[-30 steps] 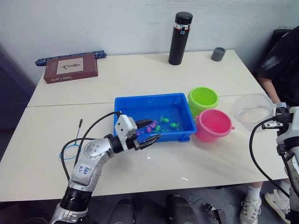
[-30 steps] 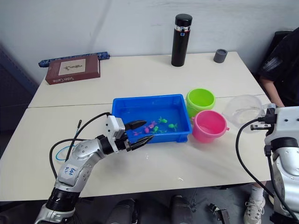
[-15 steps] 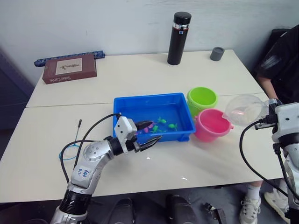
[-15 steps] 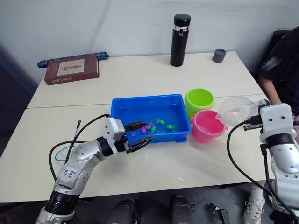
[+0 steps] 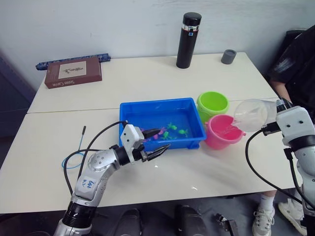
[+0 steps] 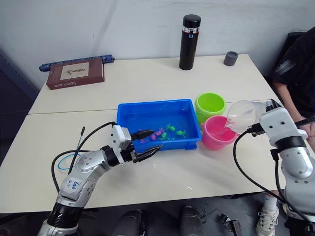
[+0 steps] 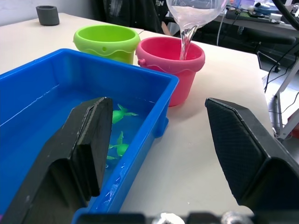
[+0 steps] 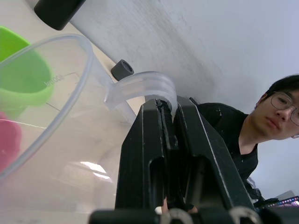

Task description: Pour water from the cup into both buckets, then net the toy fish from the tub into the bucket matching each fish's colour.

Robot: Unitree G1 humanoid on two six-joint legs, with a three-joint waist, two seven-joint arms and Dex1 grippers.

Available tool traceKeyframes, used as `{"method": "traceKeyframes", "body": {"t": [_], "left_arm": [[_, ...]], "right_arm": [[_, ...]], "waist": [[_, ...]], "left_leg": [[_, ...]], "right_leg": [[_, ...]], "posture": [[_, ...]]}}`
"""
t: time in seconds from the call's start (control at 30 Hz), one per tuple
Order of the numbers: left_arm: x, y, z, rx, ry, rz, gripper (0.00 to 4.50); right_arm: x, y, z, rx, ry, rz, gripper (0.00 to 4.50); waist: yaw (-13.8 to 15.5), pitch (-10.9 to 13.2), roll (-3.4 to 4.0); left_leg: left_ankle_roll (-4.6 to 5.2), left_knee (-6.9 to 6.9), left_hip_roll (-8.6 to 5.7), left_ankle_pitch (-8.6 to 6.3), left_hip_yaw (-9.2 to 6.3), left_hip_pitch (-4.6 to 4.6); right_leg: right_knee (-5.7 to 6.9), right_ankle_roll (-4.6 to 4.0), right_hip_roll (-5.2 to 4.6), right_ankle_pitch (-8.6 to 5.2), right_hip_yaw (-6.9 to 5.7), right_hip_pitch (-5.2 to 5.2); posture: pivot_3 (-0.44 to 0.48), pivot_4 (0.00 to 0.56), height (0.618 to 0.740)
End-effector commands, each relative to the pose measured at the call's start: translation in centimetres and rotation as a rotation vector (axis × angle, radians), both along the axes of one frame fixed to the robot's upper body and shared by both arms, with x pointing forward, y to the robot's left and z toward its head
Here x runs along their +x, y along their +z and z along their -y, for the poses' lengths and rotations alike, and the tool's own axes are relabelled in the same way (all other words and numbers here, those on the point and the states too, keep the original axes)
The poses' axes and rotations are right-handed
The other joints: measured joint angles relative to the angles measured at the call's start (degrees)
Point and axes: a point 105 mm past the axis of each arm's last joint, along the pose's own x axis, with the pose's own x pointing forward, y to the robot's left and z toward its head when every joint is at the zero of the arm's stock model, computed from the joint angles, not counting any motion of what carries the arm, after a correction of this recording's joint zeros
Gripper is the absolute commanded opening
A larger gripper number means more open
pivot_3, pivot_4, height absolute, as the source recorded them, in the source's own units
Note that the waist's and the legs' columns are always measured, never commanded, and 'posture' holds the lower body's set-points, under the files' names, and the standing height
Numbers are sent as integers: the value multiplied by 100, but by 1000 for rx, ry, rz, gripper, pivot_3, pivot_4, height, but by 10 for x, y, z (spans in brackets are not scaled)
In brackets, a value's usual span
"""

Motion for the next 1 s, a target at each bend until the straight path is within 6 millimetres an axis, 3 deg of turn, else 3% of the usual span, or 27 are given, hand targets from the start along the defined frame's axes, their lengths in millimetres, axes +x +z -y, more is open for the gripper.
{"method": "traceKeyframes", "body": {"t": [0.03,1.0], "left_arm": [[-6,10,2,-17,-14,51,3446],[-7,8,1,-20,-6,49,3446]], "right_arm": [[-2,21,-3,-67,10,75,45],[0,21,-6,-129,18,77,45]], "waist": [[0,0,0],[2,0,0]], "left_leg": [[0,0,0,0,0,0],[-1,2,0,1,0,1]], "right_leg": [[0,0,0,0,0,0],[5,1,0,1,0,0]], "posture": [[0,150,740],[0,150,740]]}}
